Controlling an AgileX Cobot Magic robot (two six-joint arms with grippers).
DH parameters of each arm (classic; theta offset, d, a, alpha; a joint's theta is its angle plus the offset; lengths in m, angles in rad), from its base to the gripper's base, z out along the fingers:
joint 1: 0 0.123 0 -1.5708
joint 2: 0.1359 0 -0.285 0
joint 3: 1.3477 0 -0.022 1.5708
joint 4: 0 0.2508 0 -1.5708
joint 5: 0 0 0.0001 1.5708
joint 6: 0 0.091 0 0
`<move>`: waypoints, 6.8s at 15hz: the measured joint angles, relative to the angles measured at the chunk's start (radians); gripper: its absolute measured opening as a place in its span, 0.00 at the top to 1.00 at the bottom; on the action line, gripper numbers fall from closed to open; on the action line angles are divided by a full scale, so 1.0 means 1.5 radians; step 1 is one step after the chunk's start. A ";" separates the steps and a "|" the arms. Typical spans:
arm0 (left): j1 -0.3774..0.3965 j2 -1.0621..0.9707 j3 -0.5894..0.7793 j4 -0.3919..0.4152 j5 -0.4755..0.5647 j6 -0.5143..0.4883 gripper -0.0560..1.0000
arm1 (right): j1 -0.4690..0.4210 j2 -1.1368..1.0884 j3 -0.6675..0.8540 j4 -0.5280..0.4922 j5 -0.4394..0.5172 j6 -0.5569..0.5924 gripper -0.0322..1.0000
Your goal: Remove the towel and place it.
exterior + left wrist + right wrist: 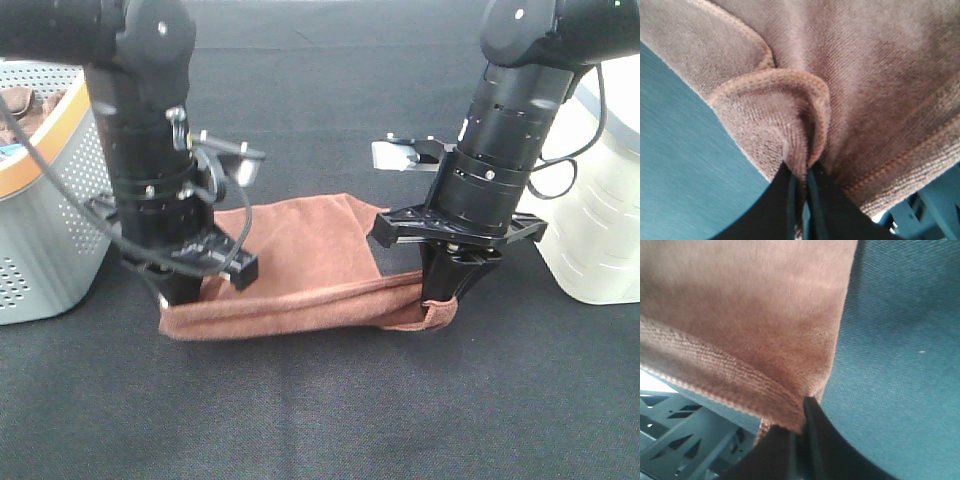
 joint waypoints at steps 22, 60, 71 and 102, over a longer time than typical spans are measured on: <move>0.000 -0.001 0.012 -0.007 -0.037 0.024 0.48 | -0.001 0.000 0.000 0.028 0.043 -0.001 0.20; 0.000 0.033 -0.054 0.071 0.011 0.005 0.48 | -0.001 -0.371 0.003 -0.059 0.049 0.013 0.20; 0.000 -0.350 -0.164 0.049 0.015 -0.007 0.48 | -0.001 -0.678 0.027 -0.059 0.052 0.030 0.20; 0.000 -1.107 0.571 0.077 -0.091 0.017 0.48 | -0.001 -1.000 0.500 -0.128 -0.047 0.031 0.20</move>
